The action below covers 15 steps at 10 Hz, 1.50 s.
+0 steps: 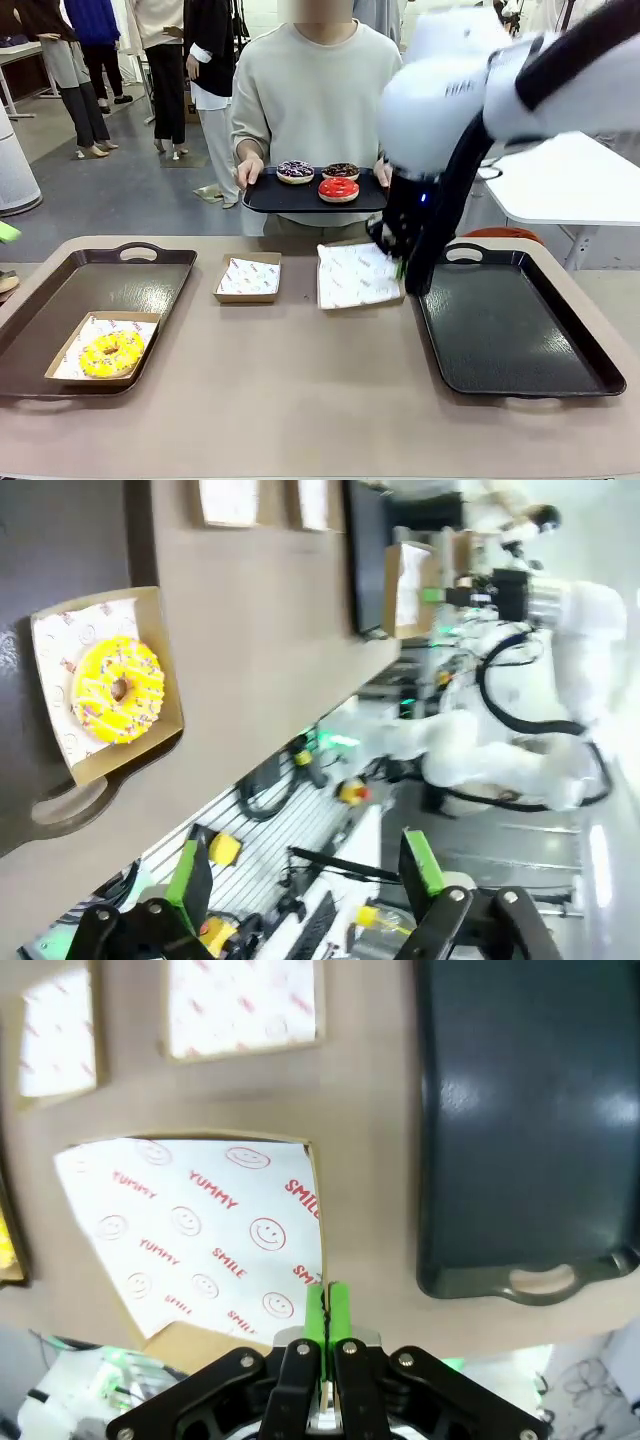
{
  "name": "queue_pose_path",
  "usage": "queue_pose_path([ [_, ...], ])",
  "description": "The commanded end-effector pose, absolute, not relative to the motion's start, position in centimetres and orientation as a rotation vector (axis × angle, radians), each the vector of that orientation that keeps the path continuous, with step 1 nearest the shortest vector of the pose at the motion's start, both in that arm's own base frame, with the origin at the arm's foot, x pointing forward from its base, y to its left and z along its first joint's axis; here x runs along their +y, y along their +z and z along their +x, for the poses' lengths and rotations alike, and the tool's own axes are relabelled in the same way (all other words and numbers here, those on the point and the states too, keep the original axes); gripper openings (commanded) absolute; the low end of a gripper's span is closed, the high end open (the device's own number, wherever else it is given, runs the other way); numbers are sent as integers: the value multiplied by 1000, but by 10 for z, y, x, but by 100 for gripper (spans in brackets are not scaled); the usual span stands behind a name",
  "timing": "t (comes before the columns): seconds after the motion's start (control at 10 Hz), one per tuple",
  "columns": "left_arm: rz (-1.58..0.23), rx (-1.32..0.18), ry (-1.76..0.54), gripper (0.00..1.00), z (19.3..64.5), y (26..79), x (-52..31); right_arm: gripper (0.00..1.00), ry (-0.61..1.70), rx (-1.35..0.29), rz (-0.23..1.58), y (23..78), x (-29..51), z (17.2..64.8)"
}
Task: Individually package the donuts and arrange them on the tray.
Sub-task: Place the picked Paper togo box on the Handle tray while simultaneously picking up another Paper togo box from the table with the other hand.
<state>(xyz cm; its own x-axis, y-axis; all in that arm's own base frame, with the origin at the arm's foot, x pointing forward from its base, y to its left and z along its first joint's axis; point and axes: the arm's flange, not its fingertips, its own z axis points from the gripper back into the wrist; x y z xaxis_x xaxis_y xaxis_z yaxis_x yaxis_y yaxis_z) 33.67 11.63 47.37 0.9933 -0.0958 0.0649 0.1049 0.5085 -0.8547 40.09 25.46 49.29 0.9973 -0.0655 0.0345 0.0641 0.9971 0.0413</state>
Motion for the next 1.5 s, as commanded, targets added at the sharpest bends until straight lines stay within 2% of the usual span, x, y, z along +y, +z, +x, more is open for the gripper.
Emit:
queue_pose_path([
  [0.0,-1202,-24,-85,98,342,462,165,0,-98,0,20,509,252,442],
  [0.3,-1351,-79,13,98,326,432,222,0,-71,44,19,535,260,504],
  [0.7,-1420,-125,143,98,316,398,272,0,-15,111,-33,529,285,563],
  [0.9,-1358,-146,251,98,310,392,283,0,-25,131,-39,518,286,578],
  [1.1,-1307,-159,246,98,305,390,280,0,-35,134,-30,510,286,586],
  [1.2,-1363,-137,223,98,306,386,287,0,-28,120,-25,506,285,587],
  [1.4,-1363,-137,223,98,306,386,287,0,-49,136,-15,506,283,578],
])
